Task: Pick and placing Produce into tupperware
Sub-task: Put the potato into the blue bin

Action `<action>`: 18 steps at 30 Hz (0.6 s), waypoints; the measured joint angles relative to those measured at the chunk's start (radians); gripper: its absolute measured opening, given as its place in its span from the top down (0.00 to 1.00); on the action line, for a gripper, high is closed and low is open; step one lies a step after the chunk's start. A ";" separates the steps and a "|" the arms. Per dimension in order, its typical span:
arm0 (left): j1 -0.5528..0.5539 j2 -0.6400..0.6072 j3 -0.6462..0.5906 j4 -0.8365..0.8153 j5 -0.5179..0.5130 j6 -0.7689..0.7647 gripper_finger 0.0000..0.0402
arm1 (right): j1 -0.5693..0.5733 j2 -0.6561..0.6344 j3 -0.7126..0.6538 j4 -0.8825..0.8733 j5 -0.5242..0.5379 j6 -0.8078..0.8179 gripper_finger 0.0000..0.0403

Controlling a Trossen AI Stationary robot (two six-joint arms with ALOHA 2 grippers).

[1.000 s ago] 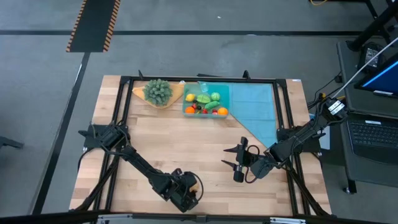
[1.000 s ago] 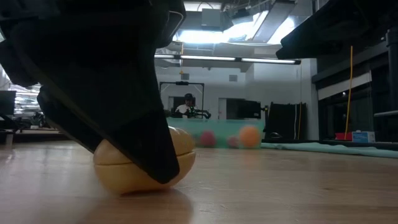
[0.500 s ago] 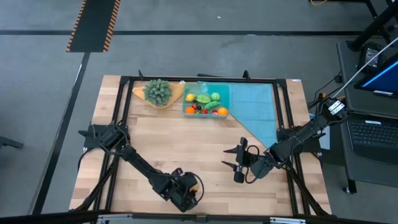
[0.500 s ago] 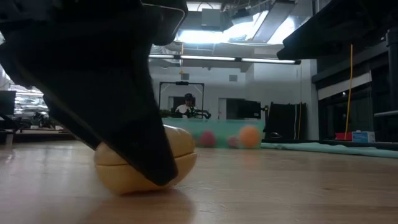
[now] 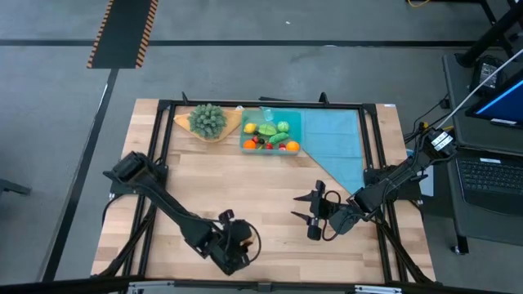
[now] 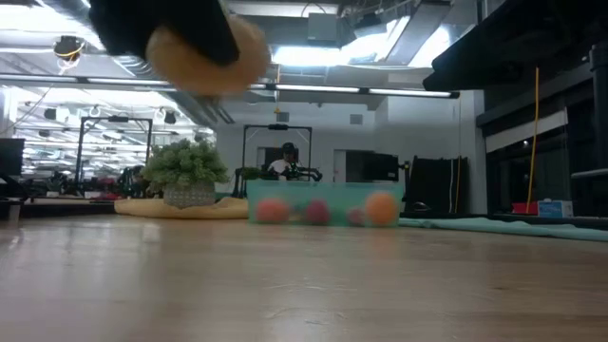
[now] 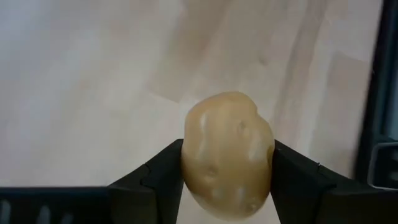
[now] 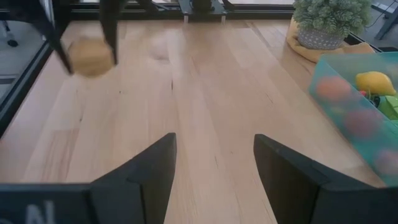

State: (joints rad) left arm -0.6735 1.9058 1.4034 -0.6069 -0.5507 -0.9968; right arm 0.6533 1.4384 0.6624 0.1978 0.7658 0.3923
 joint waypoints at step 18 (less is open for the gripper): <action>-0.141 -0.237 -0.093 -0.130 -0.309 0.039 0.54 | 0.075 -0.083 0.000 0.014 0.132 -0.065 0.46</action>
State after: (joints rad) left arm -0.8146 1.6693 1.3107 -0.7373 -0.8596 -0.9578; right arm 0.7282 1.3559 0.6624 0.2118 0.8974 0.3273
